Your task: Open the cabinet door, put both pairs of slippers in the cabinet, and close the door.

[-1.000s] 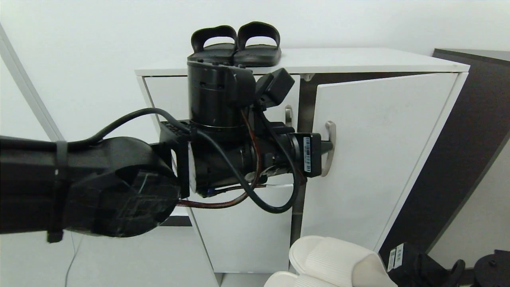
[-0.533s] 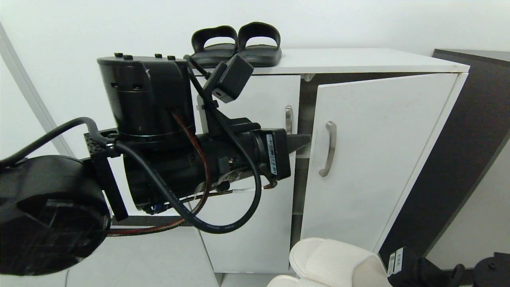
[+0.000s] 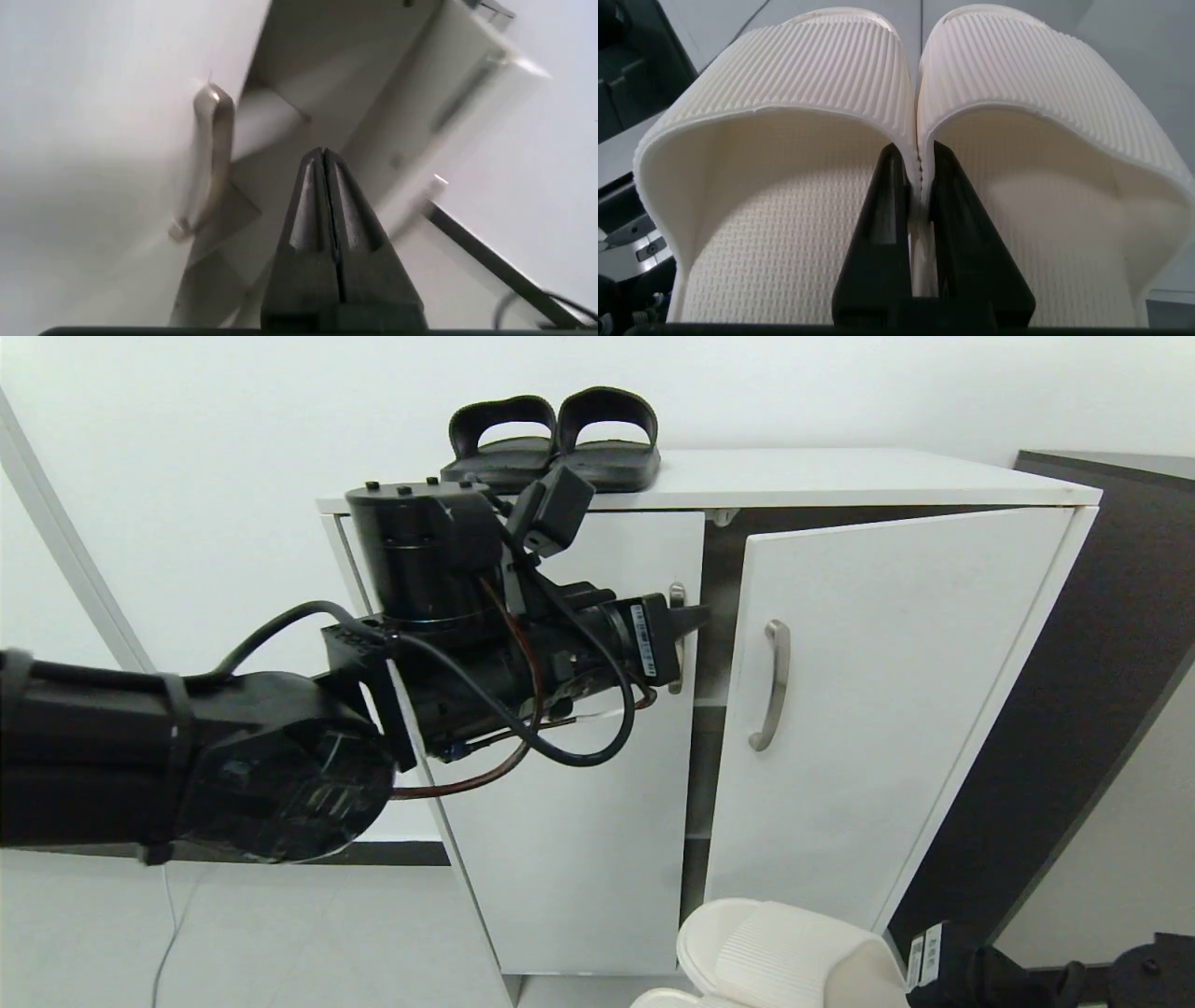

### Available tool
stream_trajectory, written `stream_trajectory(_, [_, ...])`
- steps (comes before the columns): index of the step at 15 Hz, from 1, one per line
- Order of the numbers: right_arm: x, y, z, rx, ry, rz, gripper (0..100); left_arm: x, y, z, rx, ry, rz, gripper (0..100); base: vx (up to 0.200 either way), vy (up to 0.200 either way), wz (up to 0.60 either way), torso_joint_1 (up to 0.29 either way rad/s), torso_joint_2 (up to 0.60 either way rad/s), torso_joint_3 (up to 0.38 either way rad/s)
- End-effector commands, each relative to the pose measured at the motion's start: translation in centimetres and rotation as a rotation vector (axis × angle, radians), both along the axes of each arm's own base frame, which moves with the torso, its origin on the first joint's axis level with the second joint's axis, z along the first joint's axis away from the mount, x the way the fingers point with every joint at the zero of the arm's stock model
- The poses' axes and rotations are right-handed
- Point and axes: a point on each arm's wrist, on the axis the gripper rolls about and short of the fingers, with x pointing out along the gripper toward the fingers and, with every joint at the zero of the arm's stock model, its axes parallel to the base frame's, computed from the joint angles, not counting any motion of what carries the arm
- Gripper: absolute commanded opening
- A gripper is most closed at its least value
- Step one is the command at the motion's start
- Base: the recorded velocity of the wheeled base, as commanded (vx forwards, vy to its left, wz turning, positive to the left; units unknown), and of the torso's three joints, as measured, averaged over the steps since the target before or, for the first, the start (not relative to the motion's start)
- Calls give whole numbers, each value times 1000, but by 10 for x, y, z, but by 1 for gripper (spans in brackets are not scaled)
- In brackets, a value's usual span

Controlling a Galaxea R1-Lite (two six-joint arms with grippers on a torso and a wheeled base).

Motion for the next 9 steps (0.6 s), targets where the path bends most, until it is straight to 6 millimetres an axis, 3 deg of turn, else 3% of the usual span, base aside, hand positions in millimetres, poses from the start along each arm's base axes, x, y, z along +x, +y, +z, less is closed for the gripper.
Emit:
stream_trajectory(1, [-4, 0, -3, -12, 8, 19, 0, 23, -18, -16, 16, 21, 4, 0, 0, 0, 0, 0, 0, 0])
stream_trajectory(5, [-8, 0, -6, -24, 16, 36, 0, 33, -28, -22, 19, 23, 5, 0, 0, 0, 0, 0, 0, 0])
stream_trajectory(9, [-14, -1, -10, -42, 25, 66, 0, 25, -34, -25, 26, 29, -18, 0, -200, 0, 0, 4, 5, 1])
